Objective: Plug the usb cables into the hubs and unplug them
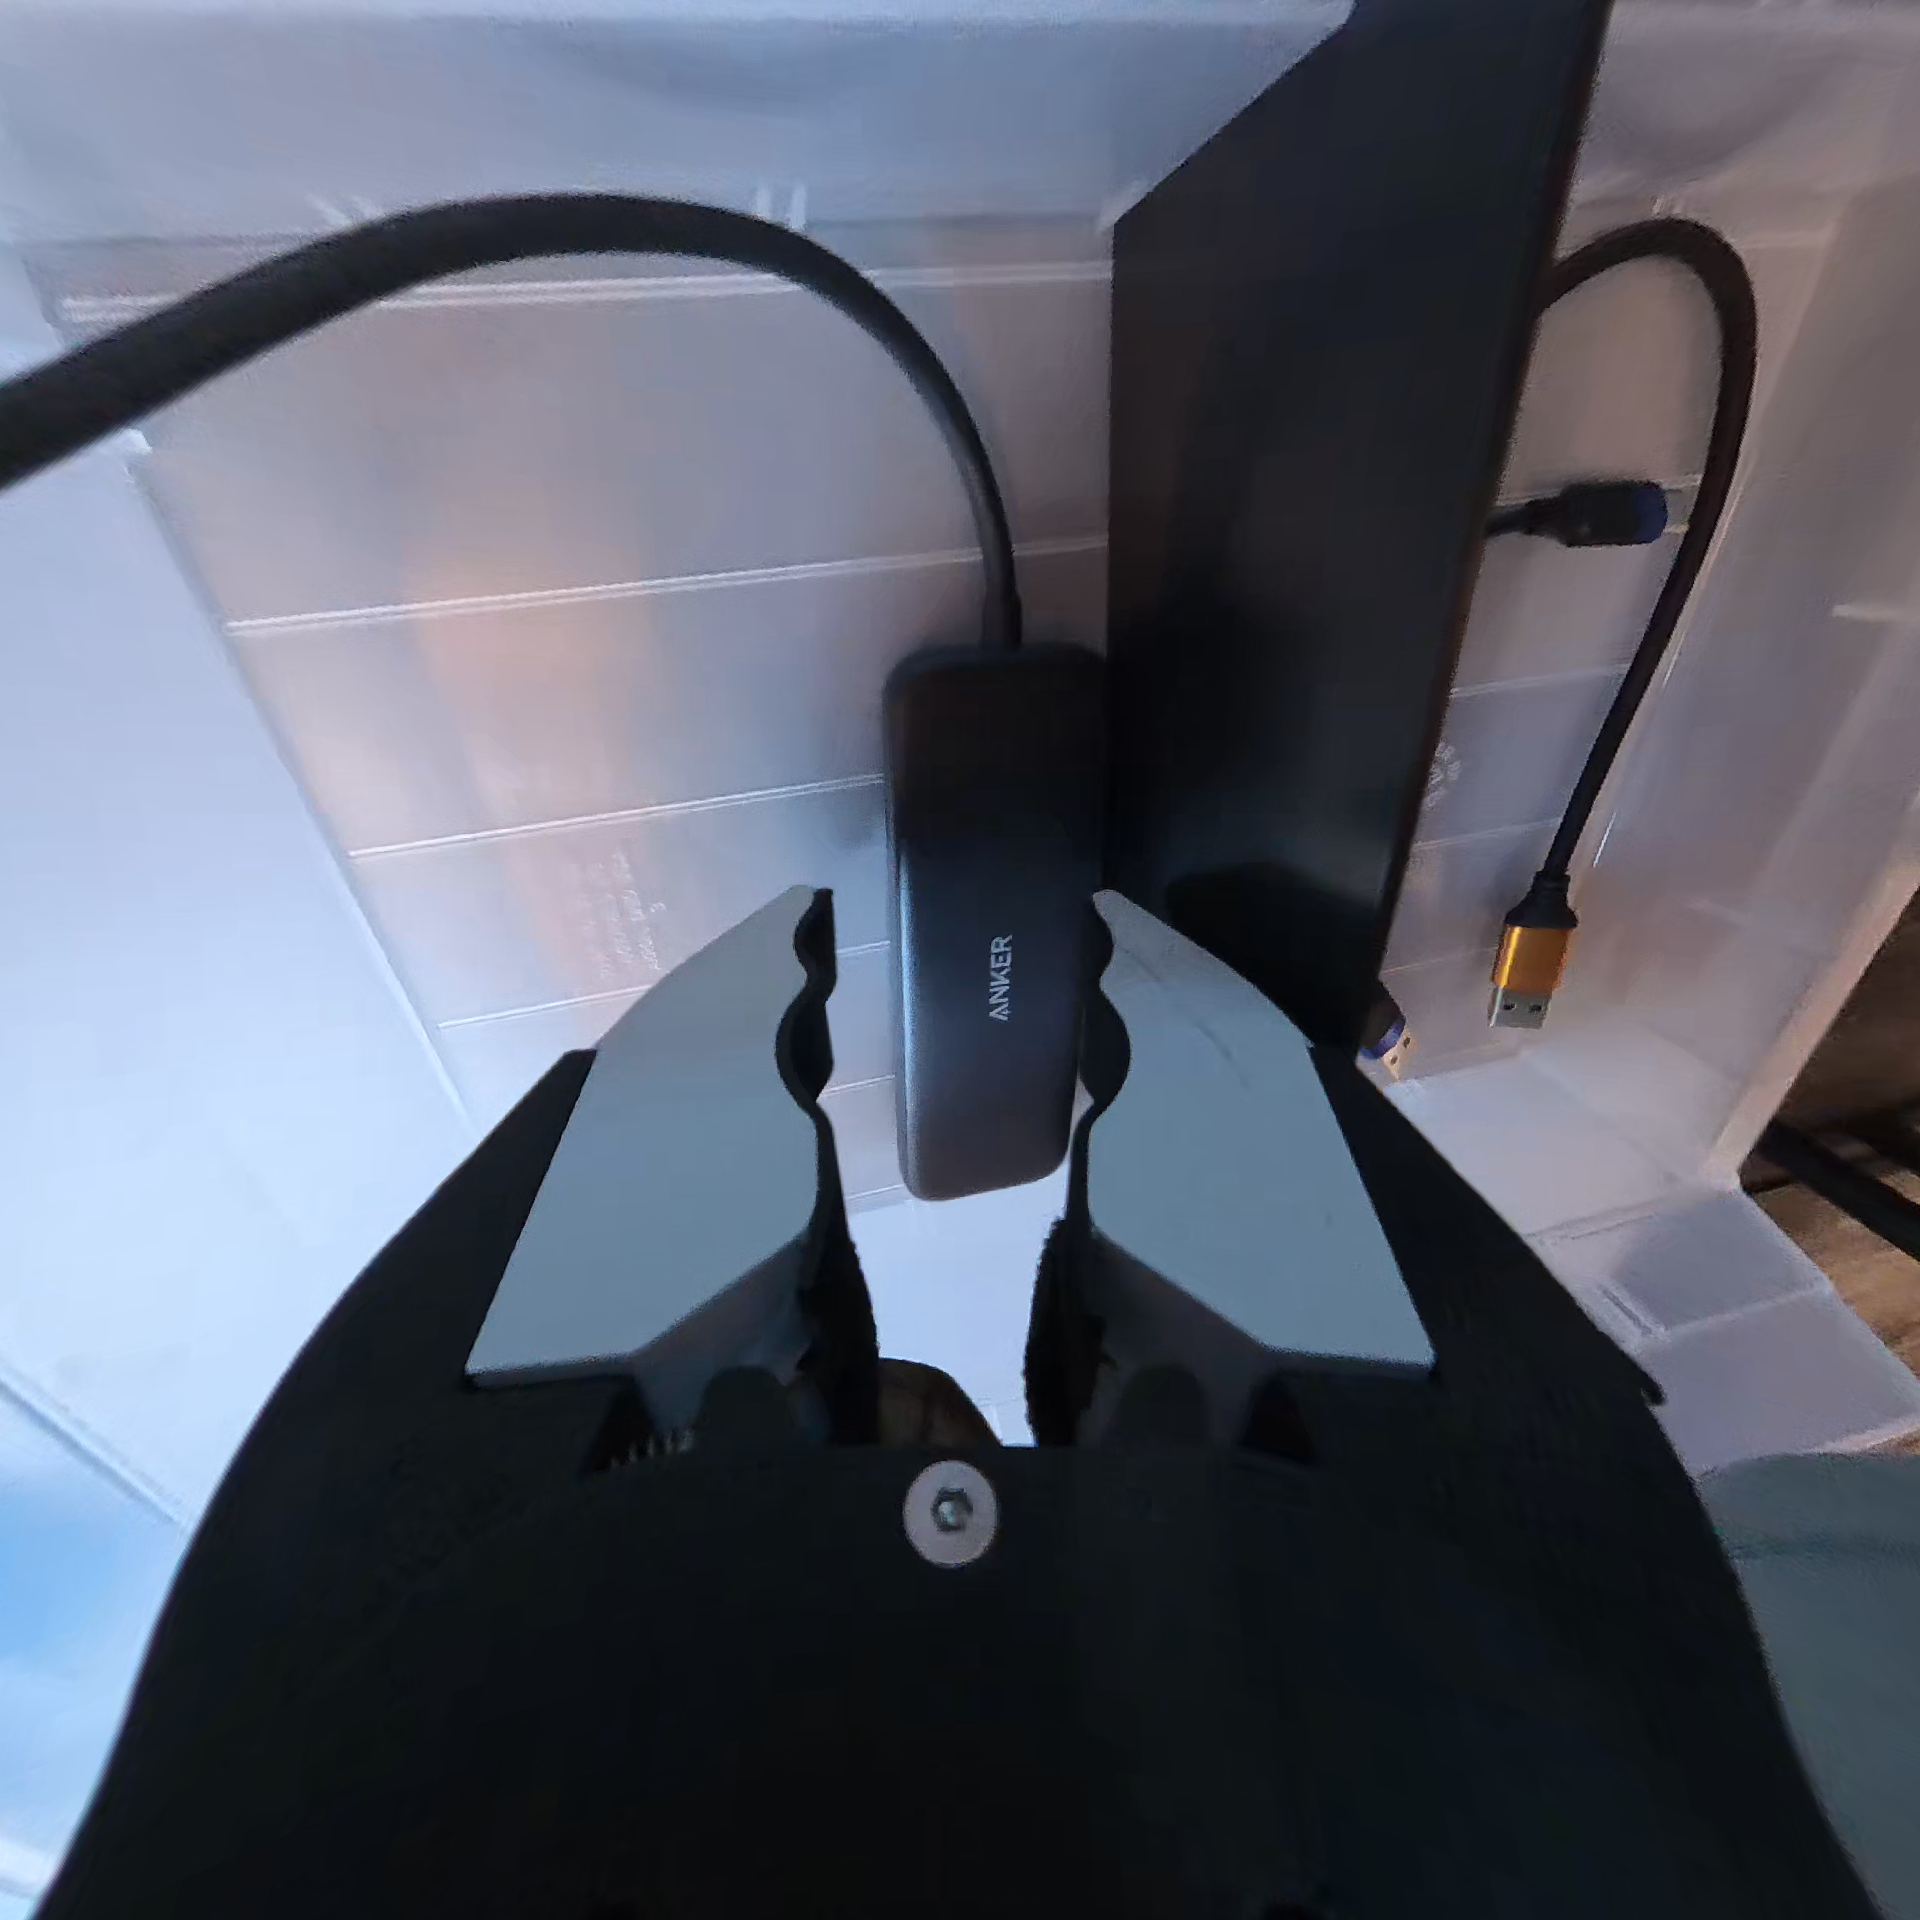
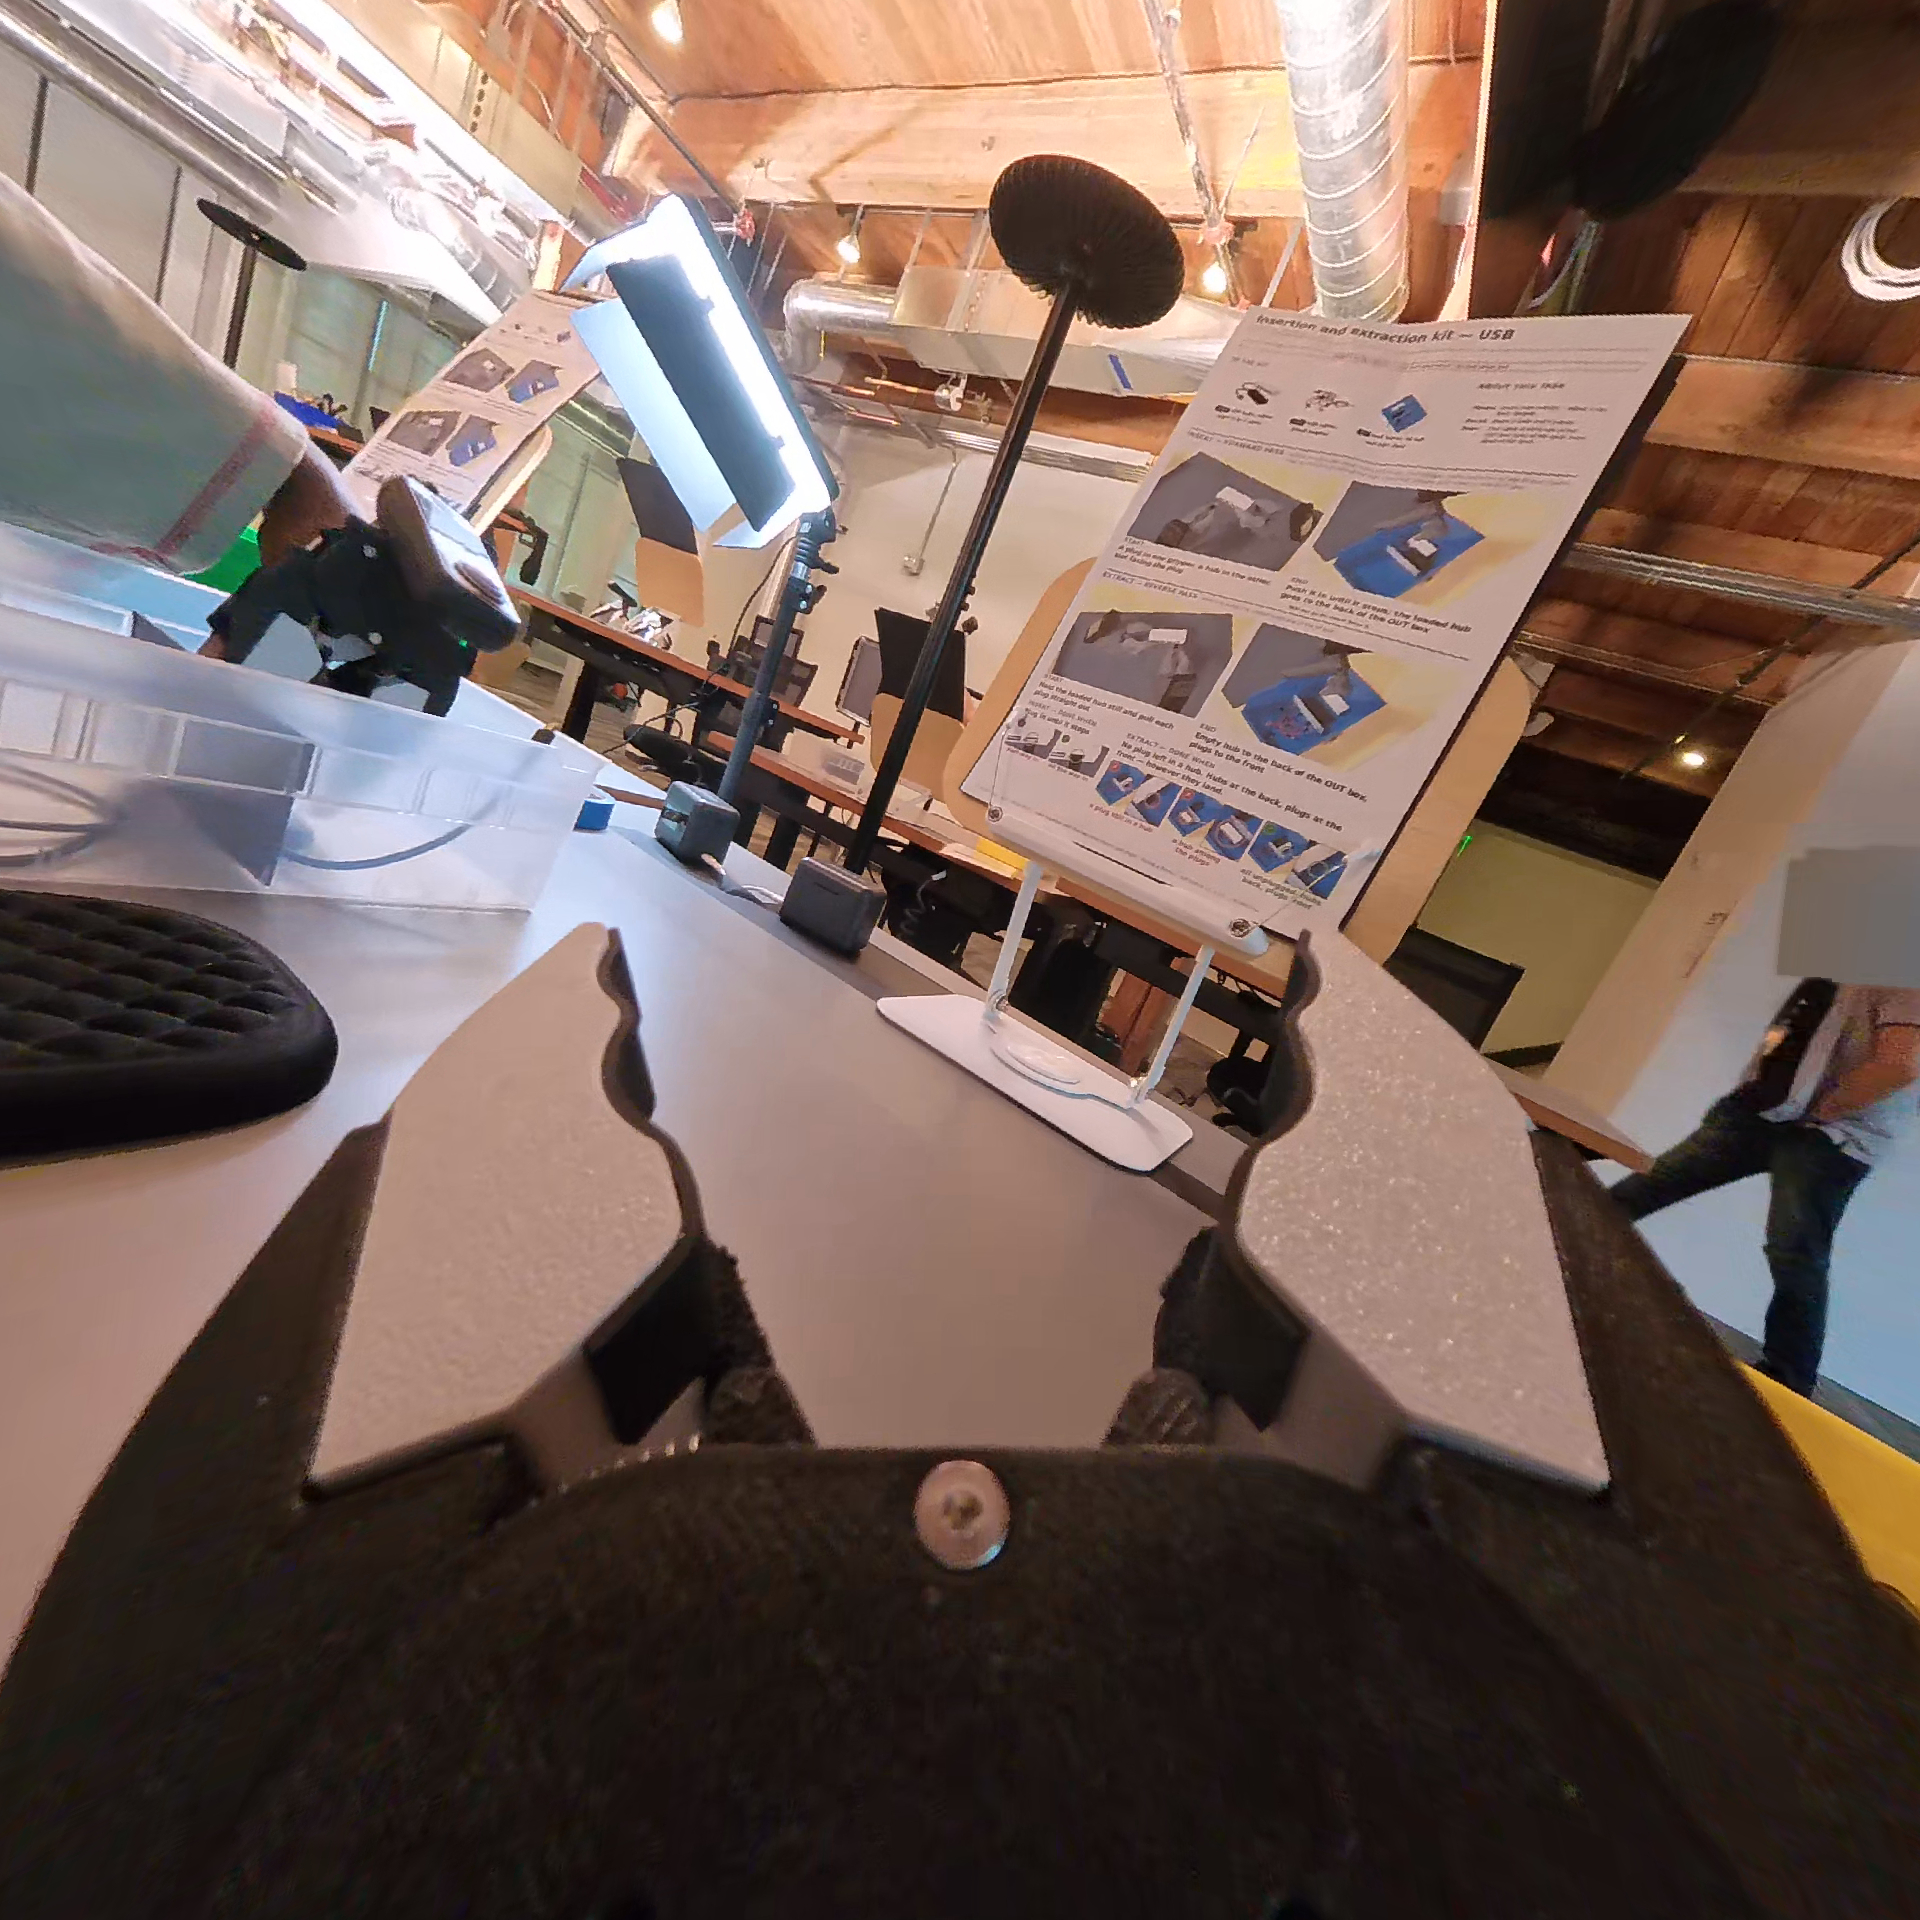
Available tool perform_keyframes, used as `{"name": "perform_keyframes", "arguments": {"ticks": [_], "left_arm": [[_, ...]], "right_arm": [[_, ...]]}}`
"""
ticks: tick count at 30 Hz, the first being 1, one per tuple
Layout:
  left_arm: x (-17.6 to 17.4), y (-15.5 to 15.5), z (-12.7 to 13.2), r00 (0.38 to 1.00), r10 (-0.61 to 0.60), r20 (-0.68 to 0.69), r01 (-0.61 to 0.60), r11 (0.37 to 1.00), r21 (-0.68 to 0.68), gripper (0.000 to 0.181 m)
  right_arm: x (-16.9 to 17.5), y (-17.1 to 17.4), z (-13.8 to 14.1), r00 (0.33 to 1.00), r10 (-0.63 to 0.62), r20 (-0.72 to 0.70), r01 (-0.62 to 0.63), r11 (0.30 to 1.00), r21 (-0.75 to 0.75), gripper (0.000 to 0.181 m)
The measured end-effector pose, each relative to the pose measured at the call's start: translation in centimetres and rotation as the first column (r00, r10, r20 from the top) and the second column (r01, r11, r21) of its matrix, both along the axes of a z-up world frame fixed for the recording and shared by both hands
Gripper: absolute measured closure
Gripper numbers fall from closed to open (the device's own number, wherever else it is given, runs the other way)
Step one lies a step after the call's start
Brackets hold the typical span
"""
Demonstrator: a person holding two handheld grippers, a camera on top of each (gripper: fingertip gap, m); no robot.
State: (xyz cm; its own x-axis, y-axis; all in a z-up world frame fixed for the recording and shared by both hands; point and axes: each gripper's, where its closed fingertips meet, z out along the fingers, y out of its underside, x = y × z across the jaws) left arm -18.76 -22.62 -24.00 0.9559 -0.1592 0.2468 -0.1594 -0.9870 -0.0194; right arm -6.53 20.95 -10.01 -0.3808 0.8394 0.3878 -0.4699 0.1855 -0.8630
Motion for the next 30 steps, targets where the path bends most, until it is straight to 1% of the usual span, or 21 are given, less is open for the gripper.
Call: {"name": "perform_keyframes", "arguments": {"ticks": [2, 3, 5, 6, 7, 8, 9, 12, 13, 14, 15, 16, 17, 19, 22, 24, 26, 27, 28, 29, 30], "left_arm": [[0.4, 0.2, 0.1, 0.999, -0.027, 0.020, 0.027, 0.999, 0.027, 0.141], [0.4, 0.0, 0.1, 0.999, -0.005, 0.042, 0.004, 1.000, 0.028, 0.143], [0.5, -1.2, -0.3, 0.997, 0.024, 0.069, -0.020, 0.998, -0.060, 0.143], [0.5, -1.5, -0.7, 0.998, 0.018, 0.063, -0.013, 0.996, -0.084, 0.144], [0.7, -1.2, -0.7, 0.998, 0.001, 0.066, 0.003, 0.997, -0.073, 0.148], [0.7, -0.7, -0.7, 0.998, -0.005, 0.057, 0.008, 0.999, -0.049, 0.148], [0.7, -0.6, -0.8, 0.999, -0.017, 0.044, 0.019, 0.999, -0.051, 0.147], [0.1, -0.7, -0.7, 1.000, -0.004, -0.030, 0.002, 0.997, -0.074, 0.140], [-0.4, -0.6, -0.6, 0.997, -0.003, -0.082, -0.003, 0.997, -0.075, 0.142], [-2.1, -0.2, -0.3, 0.976, 0.009, -0.218, -0.020, 0.999, -0.049, 0.153], [-4.9, 0.0, 0.2, 0.903, 0.012, -0.429, -0.023, 1.000, -0.021, 0.165], [-5.7, -0.4, 0.5, 0.867, -0.042, -0.496, 0.020, 0.999, -0.050, 0.162], [-5.2, -0.9, 0.3, 0.878, -0.071, -0.473, 0.036, 0.996, -0.082, 0.158], [-3.8, -1.0, -0.1, 0.918, -0.027, -0.396, 0.001, 0.998, -0.067, 0.149], [-2.2, -1.0, 0.4, 0.963, 0.018, -0.270, -0.028, 0.999, -0.036, 0.146], [-1.2, -1.3, 0.4, 0.984, 0.071, -0.165, -0.080, 0.996, -0.049, 0.144], [-1.0, -1.4, 0.1, 0.992, 0.077, -0.105, -0.085, 0.993, -0.077, 0.144], [-1.0, -0.6, 0.1, 0.992, 0.087, -0.086, -0.091, 0.995, -0.039, 0.146], [-1.1, 1.0, 0.2, 0.989, 0.134, -0.066, -0.131, 0.991, 0.041, 0.146], [-1.4, 2.9, 0.7, 0.976, 0.215, -0.037, -0.208, 0.968, 0.138, 0.146], [-1.8, 4.6, 1.4, 0.953, 0.304, 0.008, -0.299, 0.929, 0.218, 0.146]], "right_arm": [[0.1, -0.1, 0.0, 1.000, 0.019, -0.002, -0.019, 1.000, 0.003, 0.068], [0.2, 0.0, 0.1, 1.000, 0.024, -0.004, -0.024, 1.000, 0.001, 0.070], [0.1, 0.4, 0.1, 1.000, 0.005, -0.008, -0.005, 1.000, -0.005, 0.071], [0.0, 0.7, 0.1, 1.000, -0.010, -0.008, 0.010, 1.000, -0.006, 0.071], [0.0, 0.9, 0.2, 1.000, -0.024, -0.011, 0.024, 1.000, -0.009, 0.072], [0.0, 1.1, 0.3, 0.999, -0.035, -0.017, 0.035, 0.999, -0.012, 0.072], [0.0, 1.3, 0.3, 0.999, -0.044, -0.024, 0.044, 0.999, -0.014, 0.073], [0.1, 1.8, 0.5, 0.997, -0.074, -0.034, 0.073, 0.997, -0.020, 0.075], [0.0, 1.9, 0.5, 0.996, -0.079, -0.033, 0.078, 0.997, -0.022, 0.075], [0.1, 2.0, 0.5, 0.996, -0.080, -0.033, 0.080, 0.997, -0.023, 0.075], [0.1, 2.0, 0.5, 0.996, -0.080, -0.036, 0.080, 0.997, -0.023, 0.075], [0.2, 2.0, 0.5, 0.996, -0.080, -0.039, 0.079, 0.997, -0.021, 0.075], [0.2, 2.0, 0.6, 0.996, -0.081, -0.041, 0.080, 0.997, -0.018, 0.075], [0.3, 2.0, 0.6, 0.996, -0.083, -0.044, 0.083, 0.996, -0.018, 0.076], [0.3, 2.0, 0.7, 0.996, -0.076, -0.043, 0.075, 0.997, -0.031, 0.078], [0.3, 1.9, 0.7, 0.997, -0.070, -0.043, 0.069, 0.997, -0.032, 0.079], [0.3, 1.8, 0.6, 0.997, -0.070, -0.041, 0.070, 0.997, -0.020, 0.079], [0.2, 1.8, 0.5, 0.997, -0.072, -0.036, 0.071, 0.997, -0.011, 0.080], [0.1, 1.8, 0.3, 0.997, -0.075, -0.030, 0.075, 0.997, -0.003, 0.080], [0.1, 1.8, 0.2, 0.996, -0.081, -0.024, 0.081, 0.997, 0.004, 0.080], [0.0, 1.8, 0.1, 0.996, -0.088, -0.019, 0.088, 0.996, 0.011, 0.081]]}}
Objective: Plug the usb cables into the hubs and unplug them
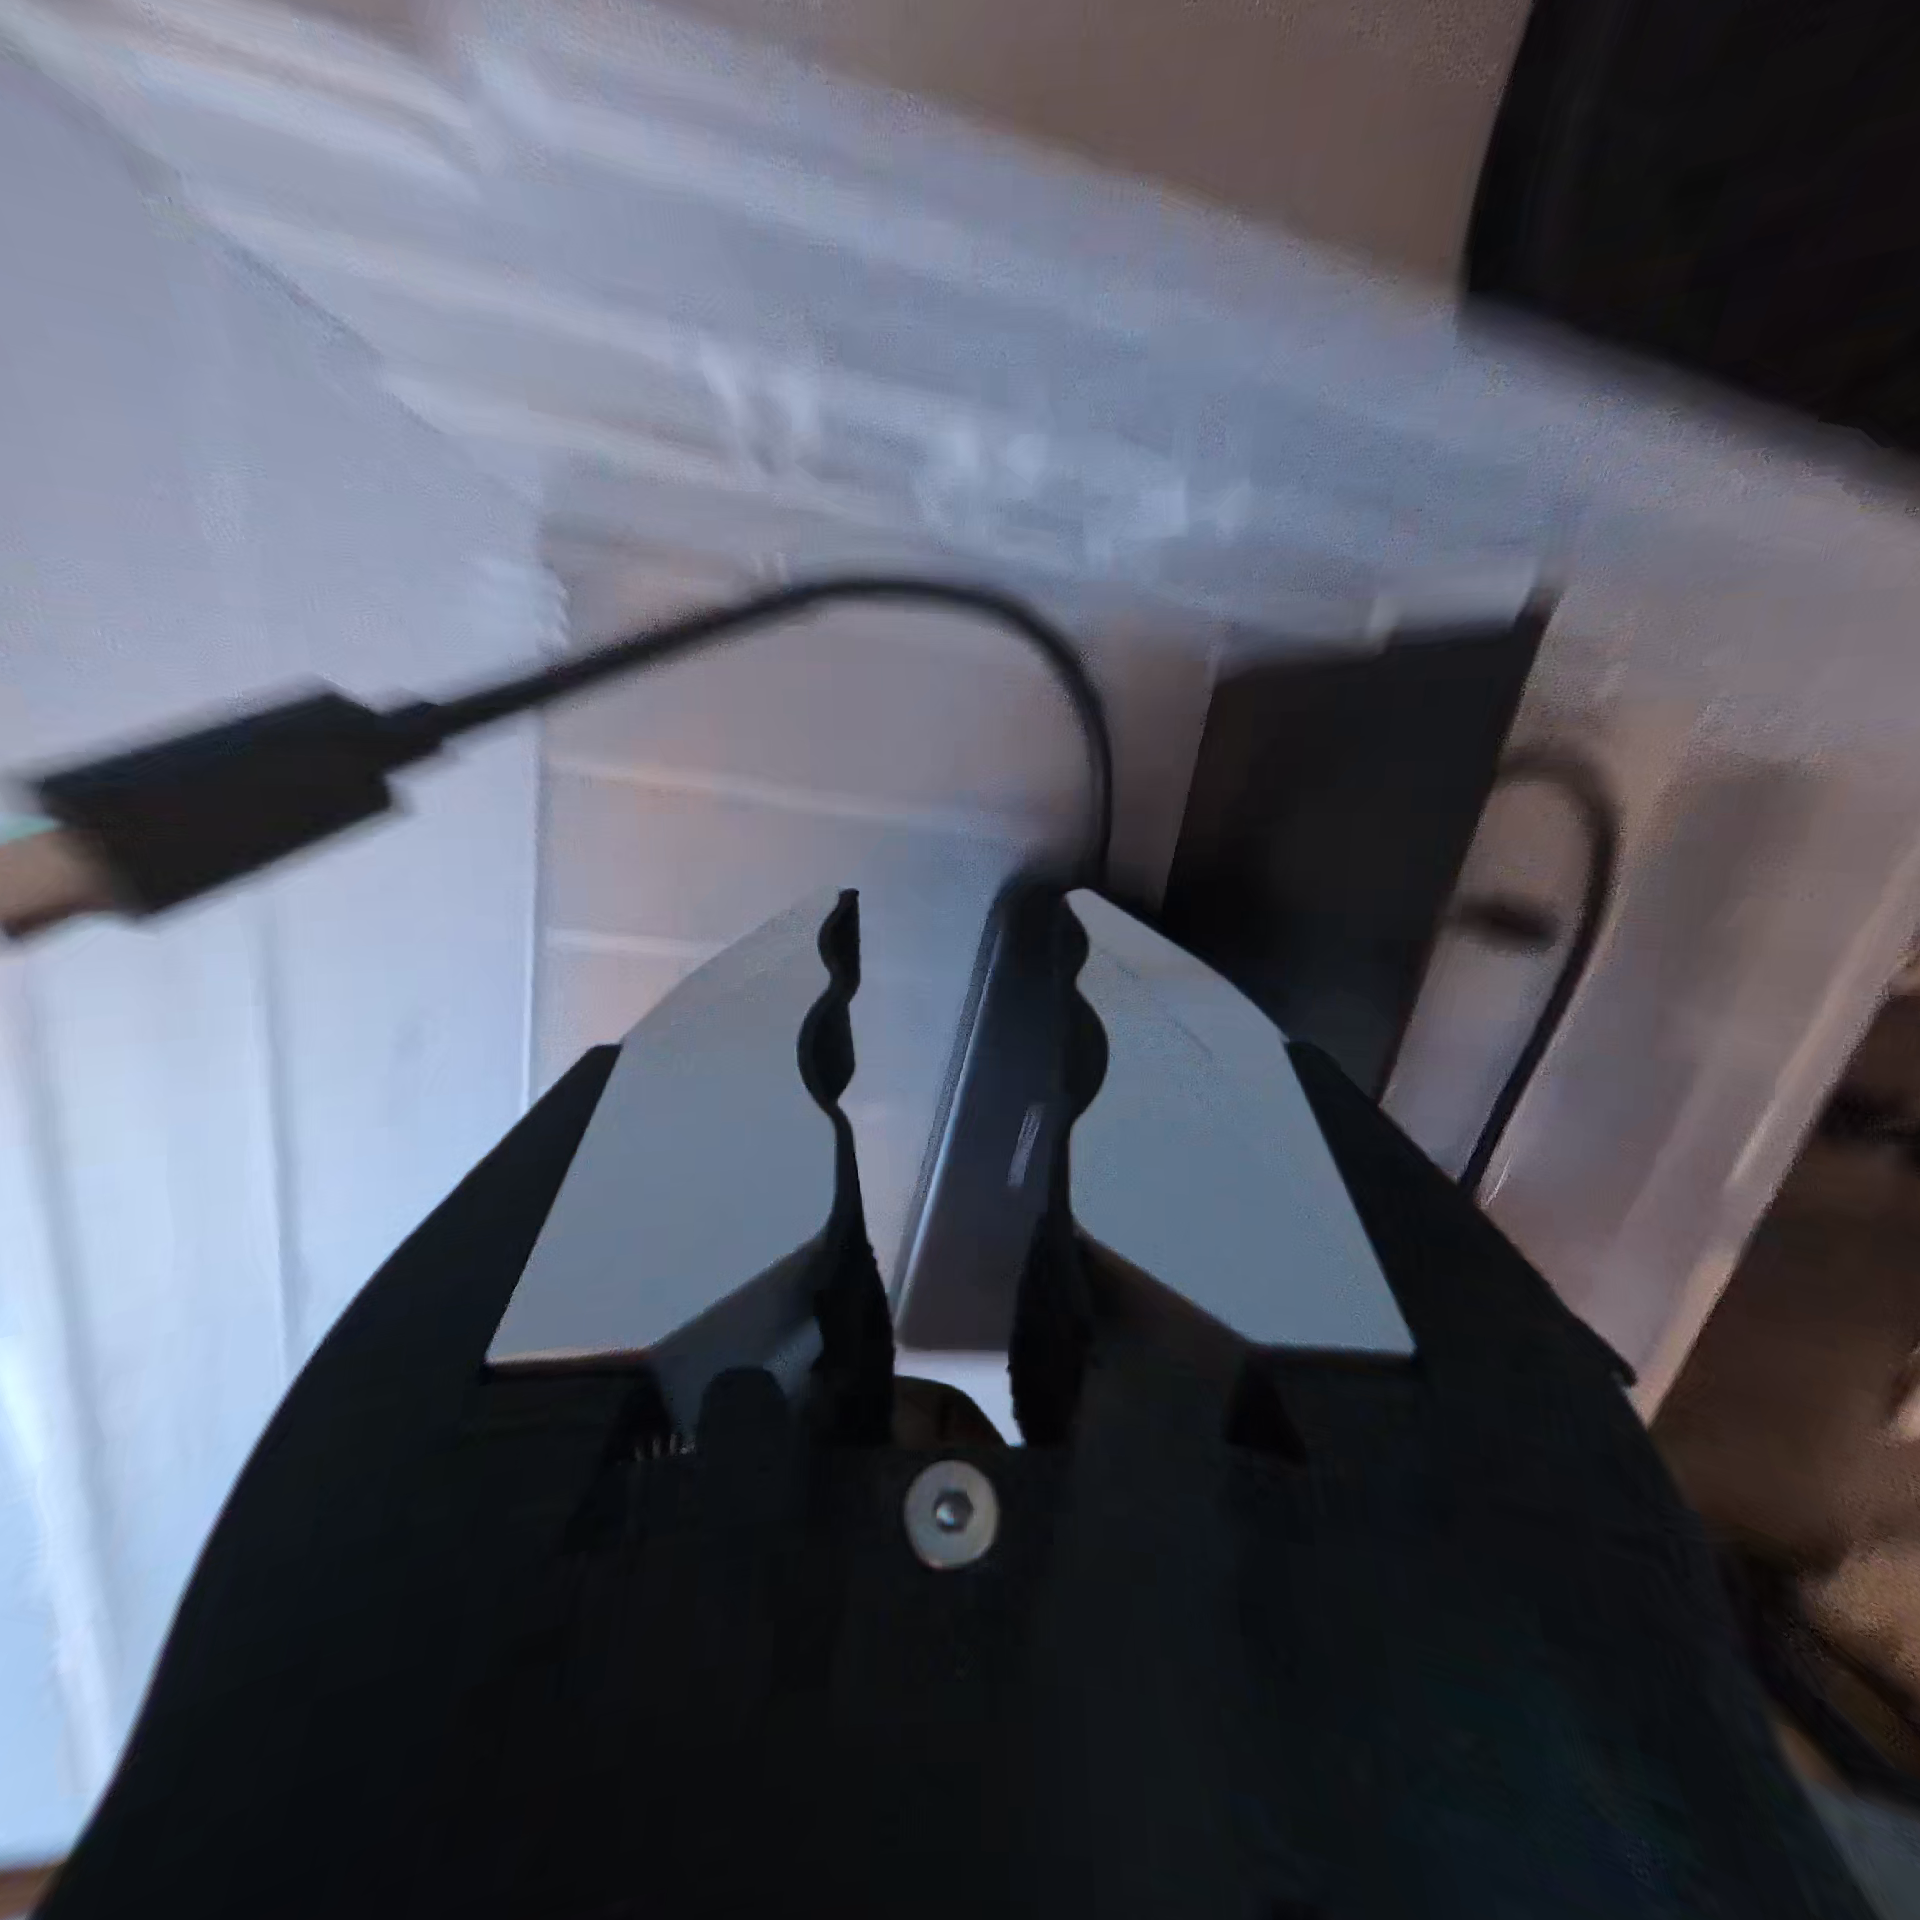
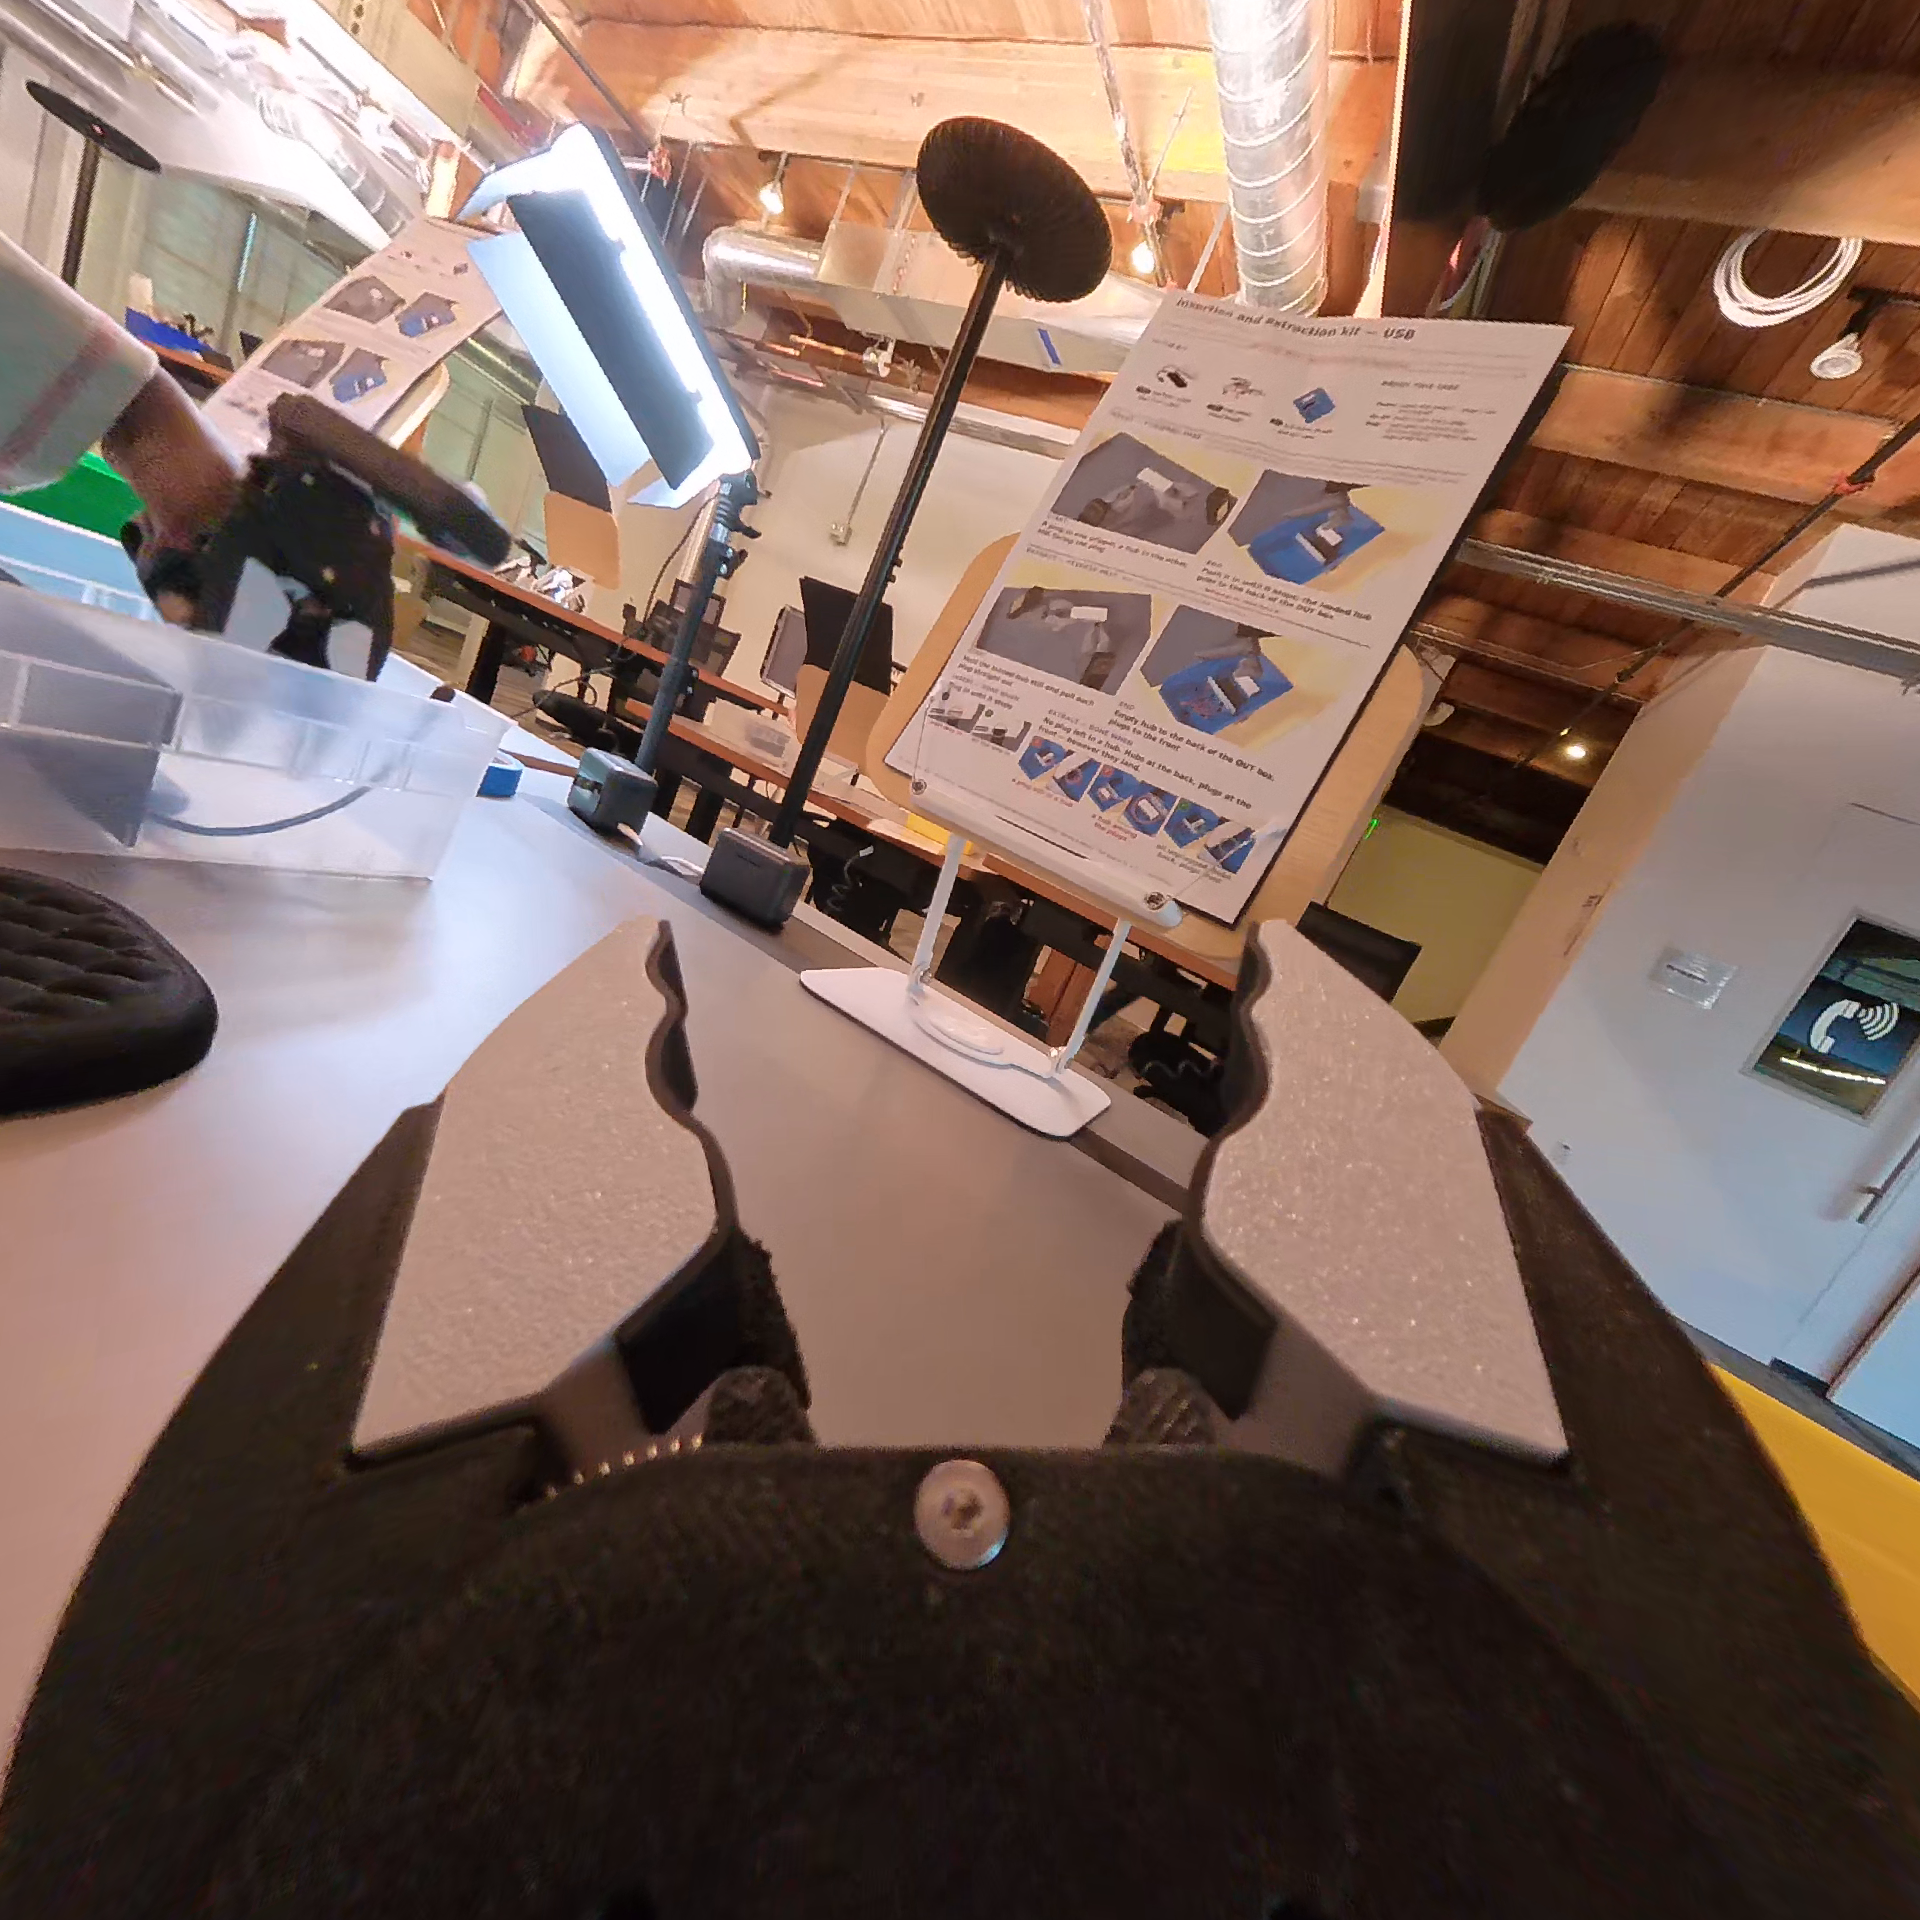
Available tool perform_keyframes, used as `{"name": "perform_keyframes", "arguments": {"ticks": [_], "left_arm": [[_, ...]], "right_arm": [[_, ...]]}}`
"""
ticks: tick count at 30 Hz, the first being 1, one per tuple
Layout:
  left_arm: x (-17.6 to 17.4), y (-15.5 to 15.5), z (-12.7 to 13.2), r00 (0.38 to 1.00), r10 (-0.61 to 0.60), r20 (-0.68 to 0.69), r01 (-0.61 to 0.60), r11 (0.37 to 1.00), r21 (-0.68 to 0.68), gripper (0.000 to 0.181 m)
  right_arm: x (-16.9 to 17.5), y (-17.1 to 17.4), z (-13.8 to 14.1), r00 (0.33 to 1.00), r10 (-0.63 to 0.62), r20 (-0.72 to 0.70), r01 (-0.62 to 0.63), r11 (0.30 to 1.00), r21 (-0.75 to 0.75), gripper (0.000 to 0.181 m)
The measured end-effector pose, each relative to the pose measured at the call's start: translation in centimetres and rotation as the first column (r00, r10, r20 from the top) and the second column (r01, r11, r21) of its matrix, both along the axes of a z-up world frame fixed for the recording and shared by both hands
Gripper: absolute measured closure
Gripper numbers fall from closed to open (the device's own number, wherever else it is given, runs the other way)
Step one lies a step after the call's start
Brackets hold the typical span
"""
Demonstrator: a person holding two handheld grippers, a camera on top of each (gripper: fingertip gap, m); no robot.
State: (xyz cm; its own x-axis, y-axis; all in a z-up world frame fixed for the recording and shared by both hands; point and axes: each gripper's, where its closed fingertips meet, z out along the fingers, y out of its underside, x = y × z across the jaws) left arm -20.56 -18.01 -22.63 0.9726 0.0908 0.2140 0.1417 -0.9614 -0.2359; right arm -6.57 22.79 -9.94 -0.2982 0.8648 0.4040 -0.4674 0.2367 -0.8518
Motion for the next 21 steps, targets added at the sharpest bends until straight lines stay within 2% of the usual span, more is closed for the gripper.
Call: {"name": "perform_keyframes", "arguments": {"ticks": [2, 5, 8, 10, 12, 14, 15, 17, 21], "left_arm": [[-1.0, 2.0, 1.1, 0.989, 0.144, 0.035, -0.147, 0.982, 0.117, 0.145], [-2.3, 2.5, 1.2, 0.939, 0.332, 0.094, -0.343, 0.923, 0.174, 0.145], [-3.0, 3.8, 1.8, 0.801, 0.525, 0.286, -0.591, 0.771, 0.239, 0.145], [-3.4, 4.2, 2.0, 0.724, 0.584, 0.368, -0.683, 0.681, 0.263, 0.144], [-4.1, 4.4, 2.1, 0.676, 0.620, 0.399, -0.735, 0.610, 0.297, 0.146], [-4.3, 5.0, 2.5, 0.657, 0.616, 0.434, -0.753, 0.564, 0.340, 0.165], [-4.5, 5.0, 2.6, 0.664, 0.624, 0.412, -0.748, 0.555, 0.364, 0.176], [-4.6, 4.8, 3.3, 0.705, 0.625, 0.334, -0.705, 0.570, 0.422, 0.177], [-4.8, 4.0, 8.4, 0.732, 0.654, 0.191, -0.624, 0.531, 0.573, 0.177]], "right_arm": [[-0.1, 0.0, -0.2, 1.000, -0.007, 0.006, 0.007, 1.000, 0.013, 0.081], [-0.2, -0.3, -0.4, 1.000, -0.012, 0.006, 0.011, 0.999, 0.045, 0.081], [-0.2, -0.6, -0.6, 1.000, -0.016, 0.007, 0.015, 0.997, 0.078, 0.082], [-0.1, -0.9, -0.6, 1.000, -0.010, 0.005, 0.010, 0.996, 0.092, 0.082], [-0.1, -1.0, -0.7, 1.000, -0.009, 0.006, 0.008, 0.995, 0.103, 0.082], [-0.1, -1.1, -0.8, 1.000, -0.010, 0.007, 0.009, 0.994, 0.111, 0.082], [-0.1, -1.1, -0.8, 1.000, -0.012, 0.006, 0.011, 0.993, 0.115, 0.082], [-0.1, -1.0, -0.8, 1.000, -0.017, 0.005, 0.016, 0.993, 0.120, 0.082], [0.0, -1.1, -0.8, 1.000, -0.009, 0.004, 0.008, 0.993, 0.121, 0.085]]}}
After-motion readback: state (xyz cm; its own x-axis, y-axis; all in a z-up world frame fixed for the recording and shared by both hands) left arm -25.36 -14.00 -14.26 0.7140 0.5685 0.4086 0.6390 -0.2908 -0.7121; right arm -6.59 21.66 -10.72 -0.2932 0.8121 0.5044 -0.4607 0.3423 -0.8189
